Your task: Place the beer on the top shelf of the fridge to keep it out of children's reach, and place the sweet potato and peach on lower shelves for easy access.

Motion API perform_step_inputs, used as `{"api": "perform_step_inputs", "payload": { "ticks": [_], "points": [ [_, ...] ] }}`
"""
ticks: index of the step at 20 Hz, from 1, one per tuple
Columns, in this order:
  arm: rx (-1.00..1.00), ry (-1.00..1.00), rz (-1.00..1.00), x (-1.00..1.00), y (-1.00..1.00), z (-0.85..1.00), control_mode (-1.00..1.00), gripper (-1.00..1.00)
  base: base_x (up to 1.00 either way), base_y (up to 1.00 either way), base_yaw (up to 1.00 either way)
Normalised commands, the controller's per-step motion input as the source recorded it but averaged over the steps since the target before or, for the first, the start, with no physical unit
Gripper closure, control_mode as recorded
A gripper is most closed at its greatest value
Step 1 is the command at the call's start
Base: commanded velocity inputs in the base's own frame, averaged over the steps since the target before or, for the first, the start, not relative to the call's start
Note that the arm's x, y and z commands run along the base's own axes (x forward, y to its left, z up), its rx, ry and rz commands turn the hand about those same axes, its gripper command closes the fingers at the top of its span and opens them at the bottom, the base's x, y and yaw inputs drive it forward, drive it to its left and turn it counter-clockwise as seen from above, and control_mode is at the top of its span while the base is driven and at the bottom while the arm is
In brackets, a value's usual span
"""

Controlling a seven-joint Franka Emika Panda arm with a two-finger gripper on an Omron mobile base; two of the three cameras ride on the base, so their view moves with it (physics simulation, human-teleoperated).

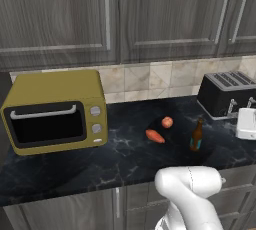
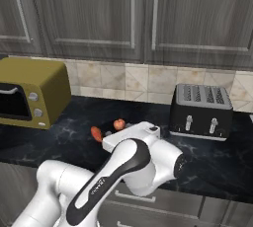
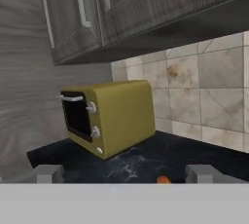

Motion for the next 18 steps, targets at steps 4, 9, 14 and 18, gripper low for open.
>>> {"api": "perform_step_inputs", "payload": {
  "ticks": [4, 9, 14, 18],
  "points": [
    [0.06, -0.08, 0.09, 0.08, 0.0, -0.36, -1.0, -1.0, 0.0, 0.0, 0.0],
    [0.05, -0.04, 0.07, 0.12, 0.0, -0.34, -1.0, -1.0, 0.0, 0.0, 0.0],
    [0.0, -0.01, 0.01, 0.2, 0.0, -0.3, -1.0, -1.0, 0.0, 0.0, 0.0],
    [0.0, 0.0, 0.0, 0.31, 0.0, -0.24, -1.0, -1.0, 0.0, 0.0, 0.0]
  ]
}}
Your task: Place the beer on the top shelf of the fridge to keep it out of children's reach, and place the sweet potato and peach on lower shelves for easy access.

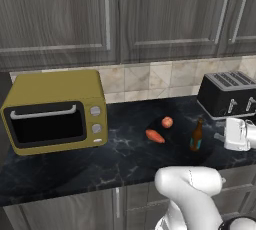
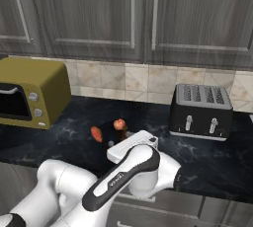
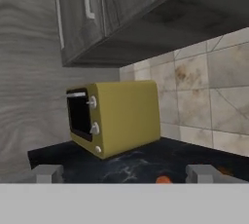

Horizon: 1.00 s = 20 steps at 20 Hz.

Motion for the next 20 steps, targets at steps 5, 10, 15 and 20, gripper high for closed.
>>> {"api": "perform_step_inputs", "payload": {
  "ticks": [5, 10, 15, 20],
  "points": [
    [0.0, 0.0, 0.0, 0.38, 0.0, -0.24, -1.0, -1.0, 0.0, 0.0, 0.0],
    [0.0, 0.0, 0.0, 0.38, 0.0, -0.25, -1.0, -1.0, 0.0, 0.0, 0.0],
    [0.0, 0.0, 0.0, 0.38, -0.01, -0.23, -1.0, -1.0, 0.0, 0.0, 0.0],
    [0.0, 0.0, 0.0, 0.38, -0.05, -0.17, -1.0, -1.0, 0.0, 0.0, 0.0]
  ]
}}
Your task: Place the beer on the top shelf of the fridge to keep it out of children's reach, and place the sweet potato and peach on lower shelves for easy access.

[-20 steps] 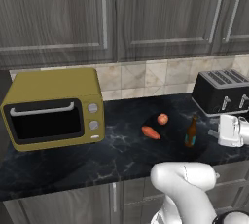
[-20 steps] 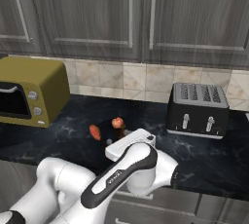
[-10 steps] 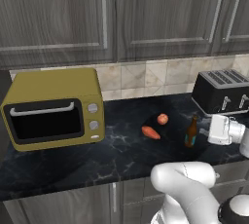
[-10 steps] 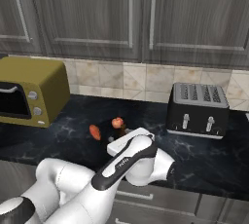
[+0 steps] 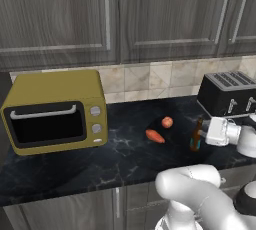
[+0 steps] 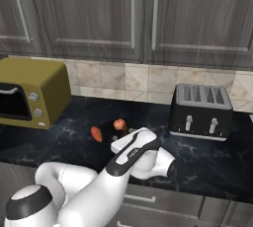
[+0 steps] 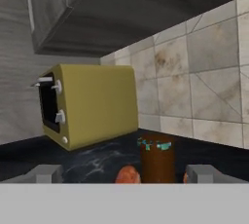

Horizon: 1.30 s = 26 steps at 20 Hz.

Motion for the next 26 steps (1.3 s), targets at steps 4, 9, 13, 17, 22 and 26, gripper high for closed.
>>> {"api": "perform_step_inputs", "payload": {
  "ticks": [4, 9, 13, 17, 22, 26],
  "points": [
    [0.0, 0.0, 0.0, 0.38, -0.08, -0.17, -1.0, -1.0, 0.0, 0.0, 0.0],
    [0.0, 0.0, -0.04, 0.3, -0.24, -0.2, -1.0, -1.0, 0.0, 0.0, 0.0],
    [0.0, 0.0, -0.07, 0.12, -0.29, -0.16, -1.0, -1.0, 0.0, 0.0, 0.0],
    [0.0, 0.0, -0.08, 0.14, -0.08, -0.12, -1.0, -1.0, 0.0, 0.0, 0.0],
    [0.0, 0.03, -0.03, 0.04, 0.04, -0.04, -1.0, -1.0, 0.0, 0.0, 0.0],
    [-0.03, 0.06, 0.0, -0.03, 0.18, 0.0, -1.0, -1.0, 0.0, 0.0, 0.0]
  ]
}}
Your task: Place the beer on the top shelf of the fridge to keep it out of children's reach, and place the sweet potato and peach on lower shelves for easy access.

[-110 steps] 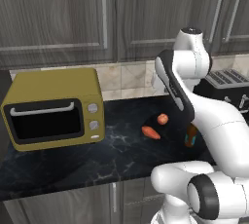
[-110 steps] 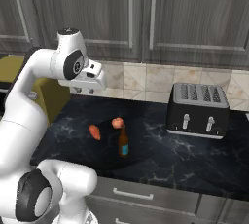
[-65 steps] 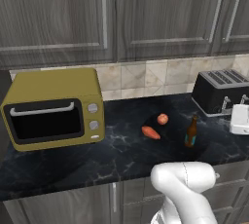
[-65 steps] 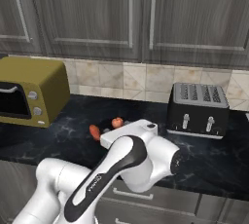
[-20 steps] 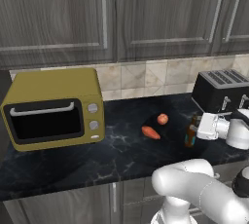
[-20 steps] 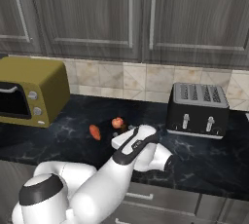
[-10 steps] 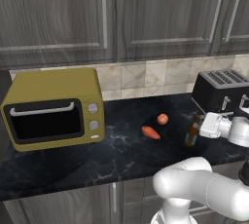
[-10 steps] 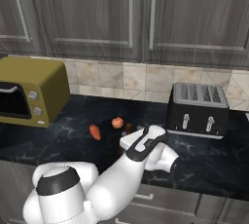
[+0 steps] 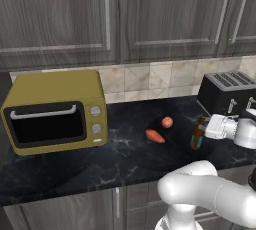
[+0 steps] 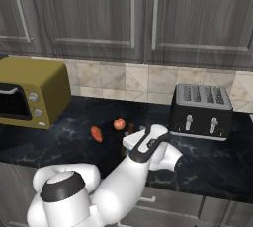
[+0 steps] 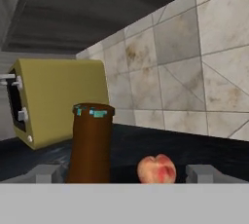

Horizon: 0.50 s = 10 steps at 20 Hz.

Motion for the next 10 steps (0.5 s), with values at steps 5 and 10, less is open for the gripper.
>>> {"api": "perform_step_inputs", "payload": {
  "ticks": [5, 10],
  "points": [
    [-0.08, 0.08, 0.0, -0.24, 0.3, -0.04, -1.0, -1.0, 0.0, 0.0, 0.0],
    [-0.09, 0.09, 0.0, -0.26, 0.31, -0.08, -1.0, -1.0, 0.0, 0.0, 0.0]
  ]
}}
